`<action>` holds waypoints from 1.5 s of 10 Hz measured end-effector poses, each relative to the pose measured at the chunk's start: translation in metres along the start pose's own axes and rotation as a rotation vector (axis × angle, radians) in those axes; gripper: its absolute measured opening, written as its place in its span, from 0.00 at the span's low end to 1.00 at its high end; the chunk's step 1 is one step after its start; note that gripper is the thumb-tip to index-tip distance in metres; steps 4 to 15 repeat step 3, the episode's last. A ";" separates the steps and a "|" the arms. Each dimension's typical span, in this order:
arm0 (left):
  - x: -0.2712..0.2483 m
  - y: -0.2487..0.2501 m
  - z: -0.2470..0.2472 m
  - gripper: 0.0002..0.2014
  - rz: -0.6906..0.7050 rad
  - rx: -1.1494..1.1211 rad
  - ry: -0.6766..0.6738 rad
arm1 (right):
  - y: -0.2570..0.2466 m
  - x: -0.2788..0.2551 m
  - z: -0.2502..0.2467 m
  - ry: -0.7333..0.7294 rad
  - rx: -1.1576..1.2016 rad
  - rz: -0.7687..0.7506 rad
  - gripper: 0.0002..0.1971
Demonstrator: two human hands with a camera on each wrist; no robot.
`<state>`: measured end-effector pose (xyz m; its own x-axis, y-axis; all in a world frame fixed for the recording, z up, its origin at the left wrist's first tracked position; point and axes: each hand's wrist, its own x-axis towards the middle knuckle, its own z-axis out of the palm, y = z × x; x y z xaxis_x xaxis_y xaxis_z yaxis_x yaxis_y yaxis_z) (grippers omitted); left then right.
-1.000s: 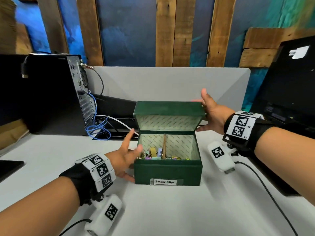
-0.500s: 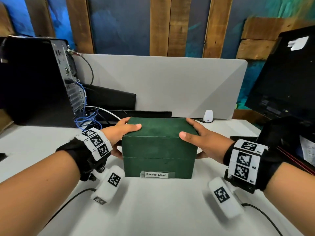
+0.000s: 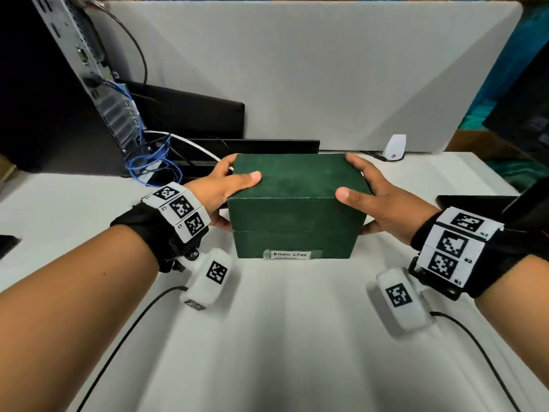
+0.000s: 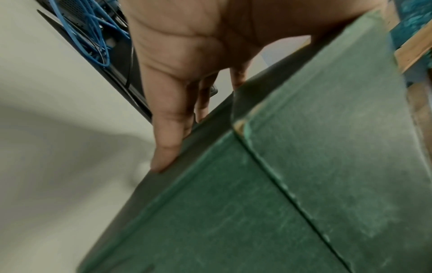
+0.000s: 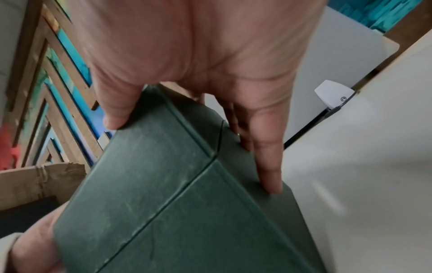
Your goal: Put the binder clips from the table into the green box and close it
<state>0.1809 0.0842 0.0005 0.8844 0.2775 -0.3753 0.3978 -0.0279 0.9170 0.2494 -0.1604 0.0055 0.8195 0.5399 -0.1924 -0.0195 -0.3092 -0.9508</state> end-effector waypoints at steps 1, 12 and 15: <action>-0.004 0.001 0.001 0.19 -0.033 -0.006 -0.002 | -0.003 -0.002 0.000 0.010 -0.074 -0.003 0.43; -0.012 0.006 -0.006 0.41 -0.051 0.223 0.095 | -0.024 -0.018 -0.006 0.114 -0.287 -0.068 0.29; -0.012 0.006 -0.006 0.41 -0.051 0.223 0.095 | -0.024 -0.018 -0.006 0.114 -0.287 -0.068 0.29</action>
